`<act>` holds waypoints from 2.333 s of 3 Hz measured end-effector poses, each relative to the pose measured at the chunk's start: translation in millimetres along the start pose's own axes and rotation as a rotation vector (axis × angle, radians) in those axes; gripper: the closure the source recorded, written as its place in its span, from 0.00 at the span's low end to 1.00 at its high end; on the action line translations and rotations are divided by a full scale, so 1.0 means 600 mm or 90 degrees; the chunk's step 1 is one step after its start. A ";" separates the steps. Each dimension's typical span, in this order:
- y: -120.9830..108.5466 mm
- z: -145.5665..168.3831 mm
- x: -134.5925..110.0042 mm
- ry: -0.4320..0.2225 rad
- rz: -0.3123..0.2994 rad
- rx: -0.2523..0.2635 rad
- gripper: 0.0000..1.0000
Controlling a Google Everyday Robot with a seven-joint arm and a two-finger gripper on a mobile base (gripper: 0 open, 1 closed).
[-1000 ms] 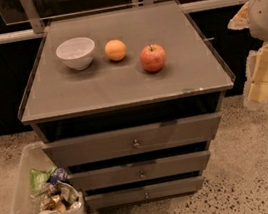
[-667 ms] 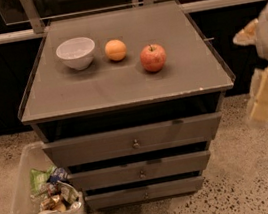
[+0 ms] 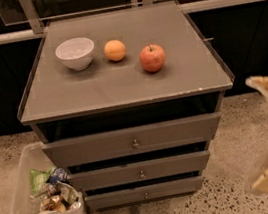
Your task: Open bottom drawer
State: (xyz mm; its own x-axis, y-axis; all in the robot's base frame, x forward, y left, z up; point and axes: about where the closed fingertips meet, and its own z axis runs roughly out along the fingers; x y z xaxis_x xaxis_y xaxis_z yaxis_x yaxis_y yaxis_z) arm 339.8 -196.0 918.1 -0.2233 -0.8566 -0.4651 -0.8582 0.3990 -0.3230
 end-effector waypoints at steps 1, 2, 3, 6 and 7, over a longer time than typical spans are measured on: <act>0.066 0.097 0.070 -0.052 0.098 -0.034 0.00; 0.122 0.148 0.116 -0.044 0.143 -0.085 0.00; 0.113 0.155 0.135 -0.046 0.181 -0.072 0.00; 0.148 0.390 0.304 -0.146 0.347 -0.140 0.00; 0.162 0.412 0.312 -0.153 0.361 -0.160 0.00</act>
Offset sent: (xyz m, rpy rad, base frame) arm -0.0126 -0.0002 -0.0604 0.1207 0.0339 -0.0569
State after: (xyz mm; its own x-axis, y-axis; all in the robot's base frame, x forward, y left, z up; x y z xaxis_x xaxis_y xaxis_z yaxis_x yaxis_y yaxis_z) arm 328.6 -236.7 595.7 -0.5873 -0.4285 -0.6866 -0.7268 0.6525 0.2145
